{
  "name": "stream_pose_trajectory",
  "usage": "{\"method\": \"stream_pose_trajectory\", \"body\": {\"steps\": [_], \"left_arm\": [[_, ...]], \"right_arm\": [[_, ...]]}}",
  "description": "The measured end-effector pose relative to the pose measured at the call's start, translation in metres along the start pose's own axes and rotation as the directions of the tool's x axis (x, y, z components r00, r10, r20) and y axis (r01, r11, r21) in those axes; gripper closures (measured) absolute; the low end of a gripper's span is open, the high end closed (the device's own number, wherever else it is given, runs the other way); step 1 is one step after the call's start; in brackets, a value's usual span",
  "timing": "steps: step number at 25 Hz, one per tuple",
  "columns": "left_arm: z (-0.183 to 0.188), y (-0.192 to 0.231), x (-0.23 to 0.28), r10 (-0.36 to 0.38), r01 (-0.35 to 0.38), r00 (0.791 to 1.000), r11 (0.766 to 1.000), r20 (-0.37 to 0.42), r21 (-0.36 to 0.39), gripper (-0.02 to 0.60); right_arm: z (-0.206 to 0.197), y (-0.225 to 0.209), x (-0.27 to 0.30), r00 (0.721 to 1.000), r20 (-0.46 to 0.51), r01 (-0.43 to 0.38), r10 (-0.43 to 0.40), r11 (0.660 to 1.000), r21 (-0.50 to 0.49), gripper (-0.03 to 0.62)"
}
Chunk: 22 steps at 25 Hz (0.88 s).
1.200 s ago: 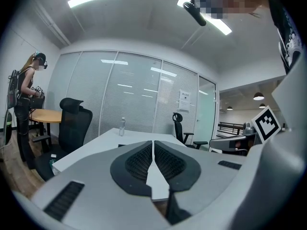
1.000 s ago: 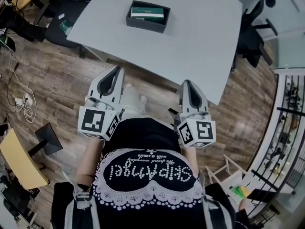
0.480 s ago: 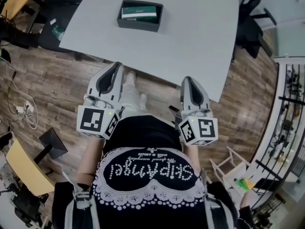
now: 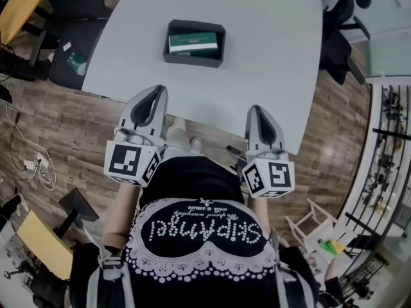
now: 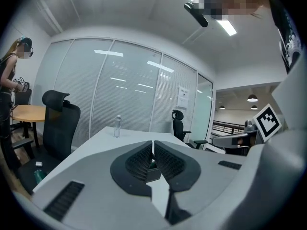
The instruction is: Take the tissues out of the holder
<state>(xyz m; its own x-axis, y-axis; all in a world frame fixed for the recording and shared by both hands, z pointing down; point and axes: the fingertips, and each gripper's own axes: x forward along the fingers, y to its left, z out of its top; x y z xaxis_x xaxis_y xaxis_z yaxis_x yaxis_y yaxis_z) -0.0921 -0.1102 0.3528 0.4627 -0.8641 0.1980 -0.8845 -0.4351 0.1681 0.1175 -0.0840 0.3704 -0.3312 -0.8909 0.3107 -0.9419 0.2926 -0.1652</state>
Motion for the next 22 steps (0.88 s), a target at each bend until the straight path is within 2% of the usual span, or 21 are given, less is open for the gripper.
{"method": "stream_pose_trajectory", "body": {"steps": [6, 11, 22], "left_arm": [[0.019, 0.038, 0.034, -0.07, 0.071, 0.997, 0.997, -0.011, 0.04, 0.549], [0.017, 0.049, 0.051, -0.113, 0.114, 0.993, 0.993, -0.029, 0.03, 0.549], [0.009, 0.059, 0.058, -0.072, 0.072, 0.996, 0.997, -0.047, 0.009, 0.549]], "right_arm": [[0.021, 0.01, 0.035, 0.997, 0.035, 0.062, -0.063, 0.998, 0.024, 0.562], [0.019, 0.011, 0.046, 0.994, 0.029, 0.108, -0.109, 0.993, 0.05, 0.562], [0.021, 0.007, 0.064, 0.997, 0.016, 0.071, -0.071, 0.997, 0.038, 0.561]]}}
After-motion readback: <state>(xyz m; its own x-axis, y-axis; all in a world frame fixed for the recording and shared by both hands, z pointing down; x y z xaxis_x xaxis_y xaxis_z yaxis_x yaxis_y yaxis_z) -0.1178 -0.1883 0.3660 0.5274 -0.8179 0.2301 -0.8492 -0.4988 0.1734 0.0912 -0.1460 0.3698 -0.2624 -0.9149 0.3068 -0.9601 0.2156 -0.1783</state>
